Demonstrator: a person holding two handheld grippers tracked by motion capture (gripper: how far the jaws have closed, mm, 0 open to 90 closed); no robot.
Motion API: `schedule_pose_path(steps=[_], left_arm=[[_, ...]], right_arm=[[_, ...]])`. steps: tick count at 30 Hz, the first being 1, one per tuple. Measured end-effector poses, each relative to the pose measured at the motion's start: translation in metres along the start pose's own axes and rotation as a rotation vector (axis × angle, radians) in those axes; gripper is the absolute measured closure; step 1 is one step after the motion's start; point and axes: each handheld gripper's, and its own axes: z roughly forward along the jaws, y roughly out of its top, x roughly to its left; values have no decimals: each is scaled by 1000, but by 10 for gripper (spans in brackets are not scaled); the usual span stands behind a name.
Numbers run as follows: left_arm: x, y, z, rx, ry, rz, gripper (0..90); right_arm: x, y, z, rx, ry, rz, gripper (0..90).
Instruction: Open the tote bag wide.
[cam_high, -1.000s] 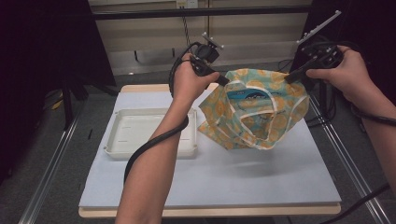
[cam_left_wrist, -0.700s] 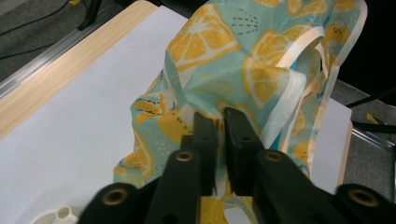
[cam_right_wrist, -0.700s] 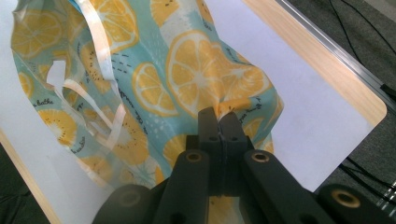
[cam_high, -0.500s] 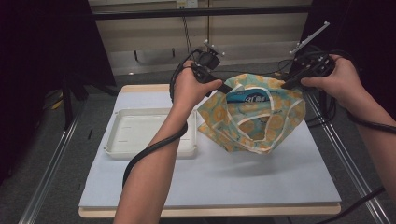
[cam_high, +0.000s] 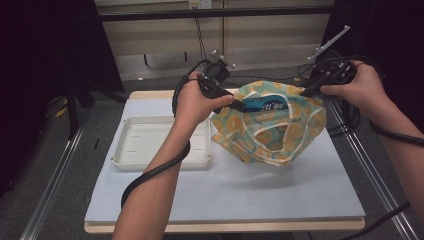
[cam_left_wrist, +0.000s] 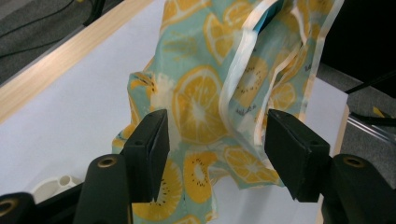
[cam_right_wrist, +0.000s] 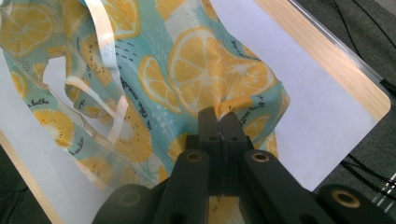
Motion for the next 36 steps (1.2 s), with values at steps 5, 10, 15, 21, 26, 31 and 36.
schedule_pose_path(steps=[5,10,15,21,26,31,36], left_arm=[[2,-2,10,-8,-22,19,558],[2,0,12,10,-40,37,824],[2,2,4,19,-45,23,900],[1,14,-13,-26,-45,20,900],[-7,36,-18,-65,-56,43,900],[-12,54,-7,-77,-71,52,900],[-11,59,12,-68,-47,51,900]], right_arm=[[0,-1,0,-1,-2,5,900],[0,-1,0,2,-5,9,900],[-1,-1,0,-2,-2,11,900],[-1,-1,0,-3,-1,12,900],[-1,0,0,-1,-3,5,900],[-1,0,0,8,-2,14,900],[-2,0,1,1,0,4,900]])
